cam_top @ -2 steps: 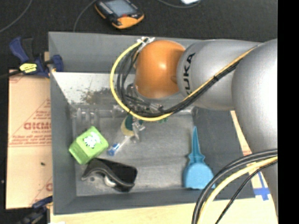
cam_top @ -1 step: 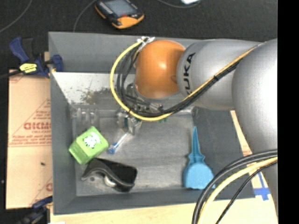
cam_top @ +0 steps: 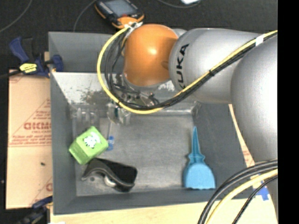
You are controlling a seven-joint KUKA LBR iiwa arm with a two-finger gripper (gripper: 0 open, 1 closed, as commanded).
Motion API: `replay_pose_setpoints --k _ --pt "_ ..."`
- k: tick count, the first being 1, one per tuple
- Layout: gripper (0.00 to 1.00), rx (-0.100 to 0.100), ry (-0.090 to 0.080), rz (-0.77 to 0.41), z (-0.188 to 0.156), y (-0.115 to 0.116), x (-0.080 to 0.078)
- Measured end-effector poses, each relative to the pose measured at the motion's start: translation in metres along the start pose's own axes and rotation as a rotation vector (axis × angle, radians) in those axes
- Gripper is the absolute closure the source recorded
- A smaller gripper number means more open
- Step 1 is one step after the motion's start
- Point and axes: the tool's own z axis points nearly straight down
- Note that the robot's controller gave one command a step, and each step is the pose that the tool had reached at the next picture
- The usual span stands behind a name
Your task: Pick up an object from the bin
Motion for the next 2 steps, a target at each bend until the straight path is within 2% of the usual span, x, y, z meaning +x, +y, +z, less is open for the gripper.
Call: replay_pose_setpoints --k 1,2 --pt "1.0 -0.001 0.001 -0.199 -0.001 0.051 0.069" --pt "1.0 0.005 -0.013 -0.074 -0.146 0.018 -0.021"
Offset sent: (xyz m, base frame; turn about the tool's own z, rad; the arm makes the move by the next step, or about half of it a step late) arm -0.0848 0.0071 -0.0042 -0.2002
